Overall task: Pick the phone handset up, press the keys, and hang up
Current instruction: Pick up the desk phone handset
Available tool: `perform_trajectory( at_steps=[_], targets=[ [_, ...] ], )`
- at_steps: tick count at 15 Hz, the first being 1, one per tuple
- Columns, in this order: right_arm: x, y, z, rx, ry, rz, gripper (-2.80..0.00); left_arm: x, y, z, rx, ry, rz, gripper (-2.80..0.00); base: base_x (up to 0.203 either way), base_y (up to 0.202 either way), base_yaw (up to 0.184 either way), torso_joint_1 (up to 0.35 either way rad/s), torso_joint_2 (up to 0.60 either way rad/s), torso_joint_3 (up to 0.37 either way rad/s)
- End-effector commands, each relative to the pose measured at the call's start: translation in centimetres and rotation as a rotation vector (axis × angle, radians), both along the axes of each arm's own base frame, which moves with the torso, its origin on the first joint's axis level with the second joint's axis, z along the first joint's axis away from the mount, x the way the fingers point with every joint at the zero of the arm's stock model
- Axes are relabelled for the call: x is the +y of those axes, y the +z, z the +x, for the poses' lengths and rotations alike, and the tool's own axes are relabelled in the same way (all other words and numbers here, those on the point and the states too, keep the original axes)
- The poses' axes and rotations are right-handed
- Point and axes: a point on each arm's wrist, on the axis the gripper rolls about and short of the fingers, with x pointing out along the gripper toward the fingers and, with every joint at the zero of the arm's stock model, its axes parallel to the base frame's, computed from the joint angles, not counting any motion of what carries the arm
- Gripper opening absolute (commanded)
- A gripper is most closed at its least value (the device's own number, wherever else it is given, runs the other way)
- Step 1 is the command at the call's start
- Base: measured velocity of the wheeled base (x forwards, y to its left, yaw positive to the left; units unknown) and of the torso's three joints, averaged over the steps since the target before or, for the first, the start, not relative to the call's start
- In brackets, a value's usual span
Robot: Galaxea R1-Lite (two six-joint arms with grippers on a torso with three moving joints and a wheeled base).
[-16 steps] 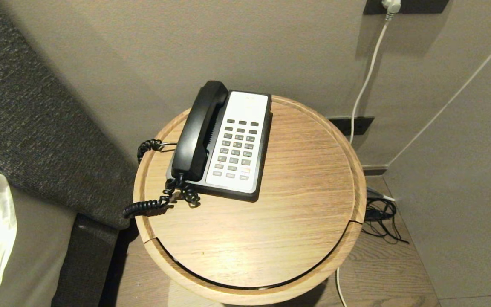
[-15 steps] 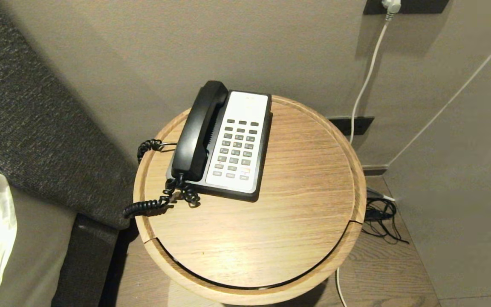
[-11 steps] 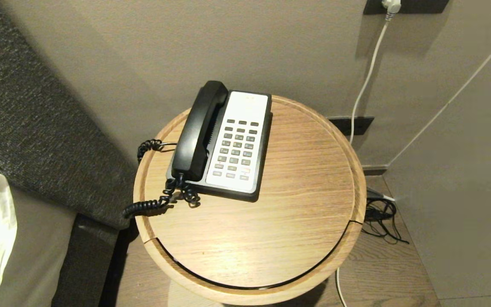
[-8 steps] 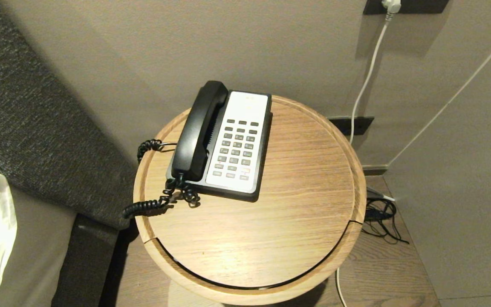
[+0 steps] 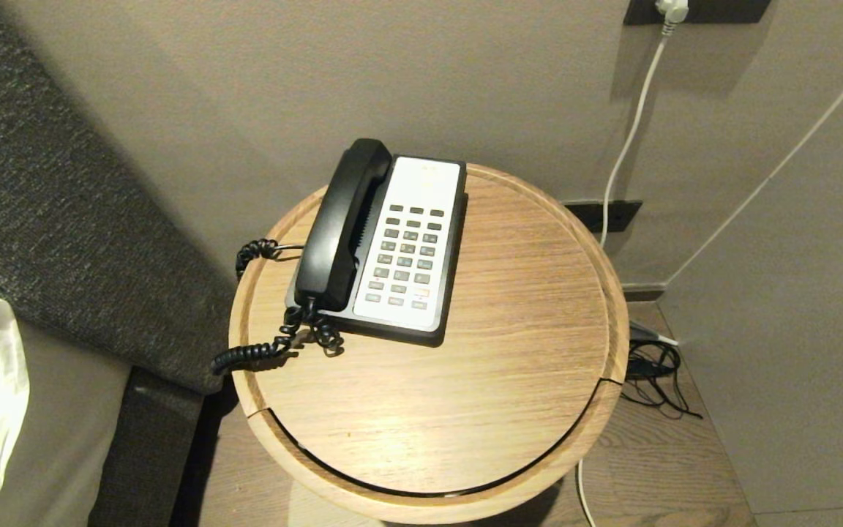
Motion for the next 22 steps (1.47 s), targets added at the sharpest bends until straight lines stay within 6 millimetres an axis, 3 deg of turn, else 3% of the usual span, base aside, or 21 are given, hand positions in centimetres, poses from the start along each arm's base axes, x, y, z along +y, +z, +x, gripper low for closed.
perform_trajectory(
  at_steps=[1,6,7,9,11,14,15,17,19,21,22],
  targets=[
    [0.0,0.0,0.0,-0.001,0.000,-0.001,-2.80,0.0,0.0,0.0,0.002,0.000,0.006,-2.80,0.000,0.000,0.000,0.000,0.00,0.000],
    [0.0,0.0,0.0,-0.002,0.000,0.000,-2.80,0.0,0.2,0.0,-0.006,0.001,0.014,-2.80,0.000,0.000,0.000,0.000,0.00,0.000],
    [0.0,0.0,0.0,-0.002,0.000,0.000,-2.80,0.0,1.0,-0.2,-0.025,-0.002,0.017,-2.80,0.000,0.000,0.000,0.000,0.00,0.000],
    [0.0,0.0,0.0,-0.002,0.001,-0.005,-2.80,-0.1,5.5,-1.3,-0.050,-0.041,0.021,-2.80,0.000,0.000,0.000,0.000,0.00,0.000],
    [0.0,0.0,0.0,-0.002,0.001,-0.005,-2.80,-0.3,12.3,-2.0,-0.012,-0.124,0.013,-2.80,0.000,0.000,0.000,0.000,0.00,0.000],
    [0.0,0.0,0.0,-0.002,0.001,-0.005,-2.80,-0.6,22.1,3.2,0.156,-0.277,-0.018,-2.80,0.000,0.000,0.000,0.000,0.00,0.000],
    [0.0,0.0,0.0,-0.002,0.001,-0.005,-2.80,-0.8,25.3,6.5,0.206,-0.327,-0.031,-2.80,0.000,0.000,0.000,0.000,0.00,0.000],
    [0.0,0.0,0.0,-0.002,0.001,-0.005,-2.80,-1.2,28.7,12.2,0.268,-0.392,-0.048,-2.80,0.000,0.000,0.000,0.000,0.00,0.000],
    [0.0,0.0,0.0,-0.002,0.001,-0.005,-2.80,-2.9,30.2,18.4,0.337,-0.460,-0.056,-2.80,0.000,0.000,0.000,0.000,0.00,0.000],
    [0.0,0.0,0.0,-0.002,0.001,-0.005,-2.80,-7.7,30.3,23.6,0.405,-0.543,-0.044,-2.80,0.000,0.000,0.000,0.000,0.00,0.000],
    [0.0,0.0,0.0,-0.002,0.001,-0.005,-2.80,-10.0,30.0,24.6,0.429,-0.571,-0.035,-2.80,0.000,0.000,0.000,0.000,0.00,0.000]
  ],
)
